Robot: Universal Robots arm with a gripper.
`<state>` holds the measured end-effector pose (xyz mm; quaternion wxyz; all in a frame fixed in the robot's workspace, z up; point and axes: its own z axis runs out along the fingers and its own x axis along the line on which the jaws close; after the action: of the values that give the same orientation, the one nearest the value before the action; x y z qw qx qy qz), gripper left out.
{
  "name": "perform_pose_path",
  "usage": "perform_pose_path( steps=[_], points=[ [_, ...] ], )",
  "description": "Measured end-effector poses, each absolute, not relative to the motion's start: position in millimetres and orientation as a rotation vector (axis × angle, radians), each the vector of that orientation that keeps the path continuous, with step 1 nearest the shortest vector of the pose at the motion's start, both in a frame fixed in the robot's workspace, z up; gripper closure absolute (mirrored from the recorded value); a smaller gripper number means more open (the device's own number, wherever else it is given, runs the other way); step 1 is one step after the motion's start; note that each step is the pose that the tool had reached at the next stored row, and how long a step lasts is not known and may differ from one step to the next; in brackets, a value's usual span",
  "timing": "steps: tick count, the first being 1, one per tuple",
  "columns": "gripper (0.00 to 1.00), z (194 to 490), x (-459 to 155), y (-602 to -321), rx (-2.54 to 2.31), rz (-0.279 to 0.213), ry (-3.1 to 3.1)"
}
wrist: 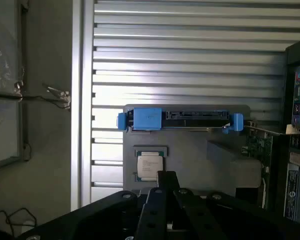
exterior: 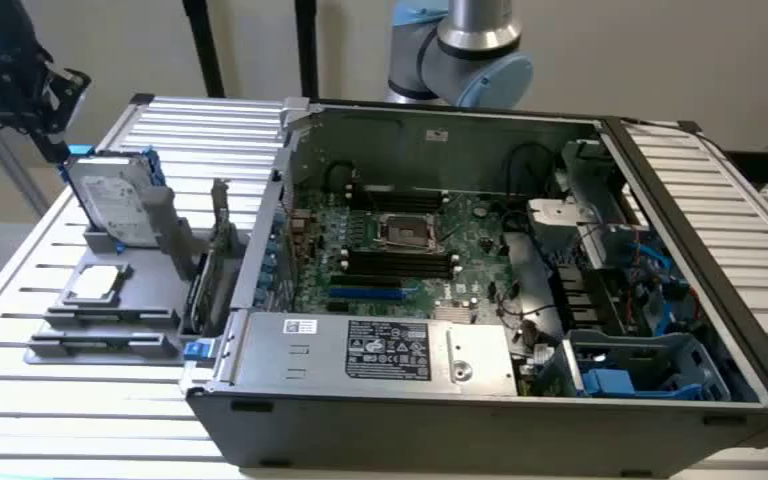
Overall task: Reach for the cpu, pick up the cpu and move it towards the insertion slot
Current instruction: 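Pick up the cpu and move it towards the insertion slot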
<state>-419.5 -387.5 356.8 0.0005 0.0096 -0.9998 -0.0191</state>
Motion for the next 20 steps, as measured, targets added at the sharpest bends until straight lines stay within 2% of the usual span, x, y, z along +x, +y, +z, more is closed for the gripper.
perform_pose_path(
  steps=[15, 20],
  points=[
    [0.89, 356.7, -419.5, -387.7, 0.030, -0.060, -3.140],
    [0.89, 352.1, -419.5, -397.1, 0.030, -0.060, -3.136]
  ],
)
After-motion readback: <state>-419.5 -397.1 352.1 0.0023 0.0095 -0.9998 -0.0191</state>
